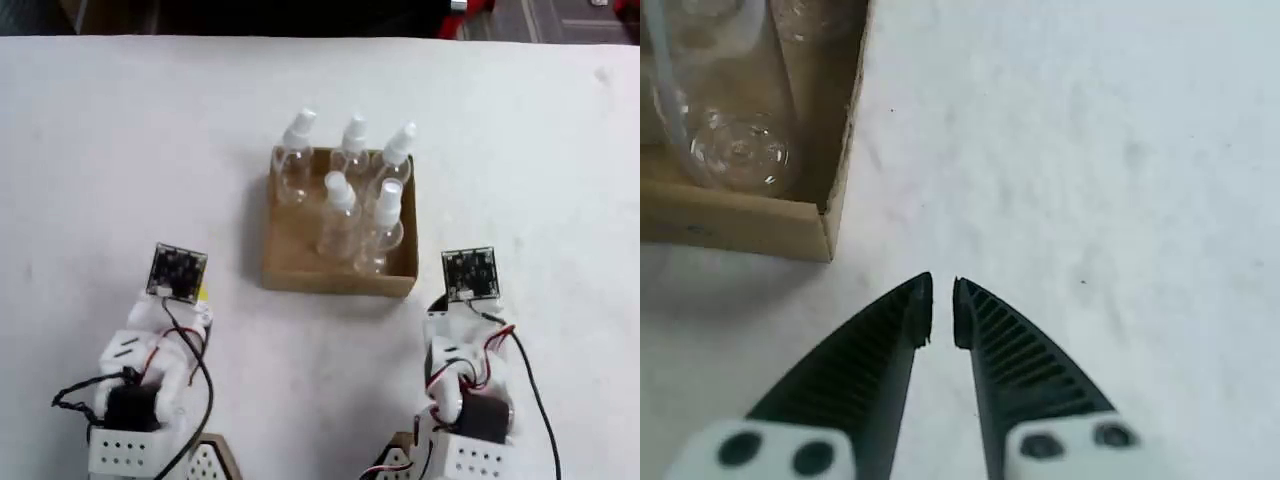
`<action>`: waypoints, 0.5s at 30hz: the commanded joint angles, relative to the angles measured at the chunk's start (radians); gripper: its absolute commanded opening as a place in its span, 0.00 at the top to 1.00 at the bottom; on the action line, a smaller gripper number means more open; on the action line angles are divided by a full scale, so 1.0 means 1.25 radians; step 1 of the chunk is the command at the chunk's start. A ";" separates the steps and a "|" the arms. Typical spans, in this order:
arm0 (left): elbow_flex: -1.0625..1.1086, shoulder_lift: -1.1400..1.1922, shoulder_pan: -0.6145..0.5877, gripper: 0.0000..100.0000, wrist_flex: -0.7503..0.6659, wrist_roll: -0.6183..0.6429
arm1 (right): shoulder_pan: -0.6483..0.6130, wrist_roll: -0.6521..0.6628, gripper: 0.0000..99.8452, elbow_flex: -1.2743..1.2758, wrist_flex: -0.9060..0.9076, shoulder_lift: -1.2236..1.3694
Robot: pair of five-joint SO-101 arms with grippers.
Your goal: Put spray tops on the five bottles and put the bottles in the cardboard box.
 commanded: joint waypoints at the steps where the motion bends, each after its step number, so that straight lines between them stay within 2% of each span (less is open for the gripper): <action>1: 0.001 -0.008 -0.004 0.98 -0.038 -0.002 | 0.007 0.005 0.98 0.056 -0.063 0.007; 5: 0.002 -0.006 -0.003 0.98 -0.007 -0.002 | 0.002 0.006 0.98 0.058 -0.021 0.003; 11: 0.002 -0.007 0.001 0.98 0.153 -0.007 | 0.003 0.006 0.98 0.058 -0.020 0.004; 15: 0.002 -0.007 0.001 0.98 0.171 -0.009 | 0.006 0.006 0.98 0.058 -0.018 0.004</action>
